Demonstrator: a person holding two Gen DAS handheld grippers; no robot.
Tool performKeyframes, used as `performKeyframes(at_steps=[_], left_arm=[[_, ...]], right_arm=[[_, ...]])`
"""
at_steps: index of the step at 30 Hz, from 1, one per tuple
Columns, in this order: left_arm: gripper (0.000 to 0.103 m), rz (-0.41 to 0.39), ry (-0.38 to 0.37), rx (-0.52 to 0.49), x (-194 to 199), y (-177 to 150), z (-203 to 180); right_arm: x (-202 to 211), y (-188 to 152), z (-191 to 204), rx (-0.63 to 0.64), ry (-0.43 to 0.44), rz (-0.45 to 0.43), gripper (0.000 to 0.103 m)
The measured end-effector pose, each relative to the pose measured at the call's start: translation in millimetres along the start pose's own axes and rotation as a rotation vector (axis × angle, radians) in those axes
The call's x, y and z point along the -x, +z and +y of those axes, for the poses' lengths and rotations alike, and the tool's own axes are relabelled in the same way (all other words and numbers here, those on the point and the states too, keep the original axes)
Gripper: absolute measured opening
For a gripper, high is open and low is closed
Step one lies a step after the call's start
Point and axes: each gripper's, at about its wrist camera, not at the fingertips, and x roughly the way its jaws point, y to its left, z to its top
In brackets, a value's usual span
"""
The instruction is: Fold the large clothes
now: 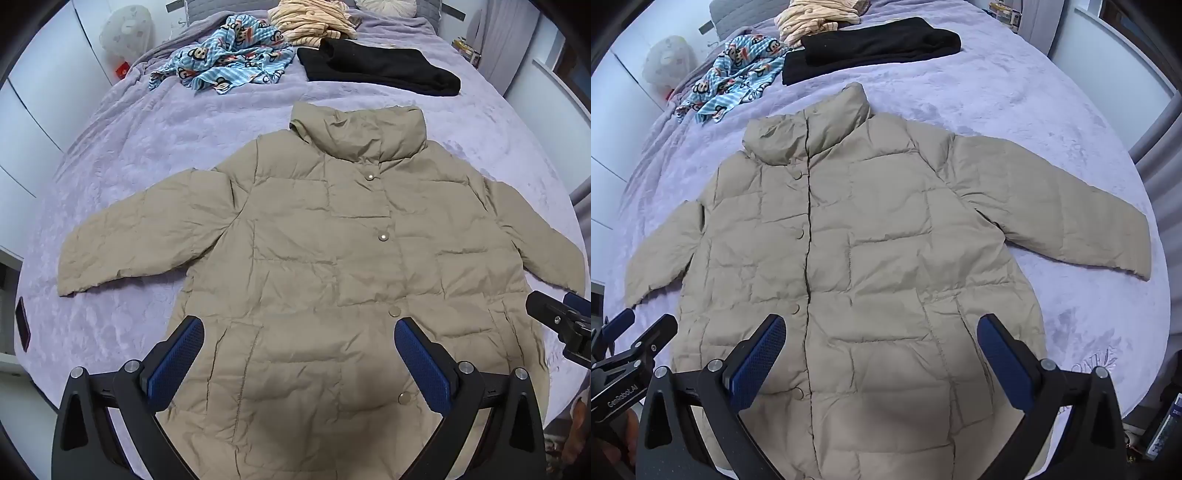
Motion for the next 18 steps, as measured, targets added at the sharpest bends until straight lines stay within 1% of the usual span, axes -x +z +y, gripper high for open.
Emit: performKeyframes(at_steps=[4, 5, 8, 9, 13, 14, 18], left_arm=[[0.103, 0.034, -0.052, 0.001, -3, 3, 5], [0.103, 0.014, -0.001, -0.008, 0, -1, -1], [0.103, 0.014, -0.006, -0.007, 2, 0, 1], [0.103, 0.001, 0.006, -0.001, 2, -5, -5], [0.103, 0.0, 0.005, 0.016, 5, -8, -4], [0.103, 0.008, 0.003, 0.008, 2, -5, -1], [0.103, 0.009, 0.013, 0.007, 1, -5, 1]], right_arm=[[1, 1, -1, -0.001, 0.006, -0.004, 0.103], [1, 1, -1, 0.001, 0.005, -0.003, 0.103], [0, 1, -2, 0.001, 0.004, 0.001, 0.103], [0, 1, -3, 0.0, 0.004, 0.002, 0.103], [4, 1, 6, -0.003, 0.003, 0.002, 0.103], [4, 3, 1, 0.004, 0.01, 0.003, 0.103], [4, 0, 4, 0.008, 0.012, 0.003, 0.103]])
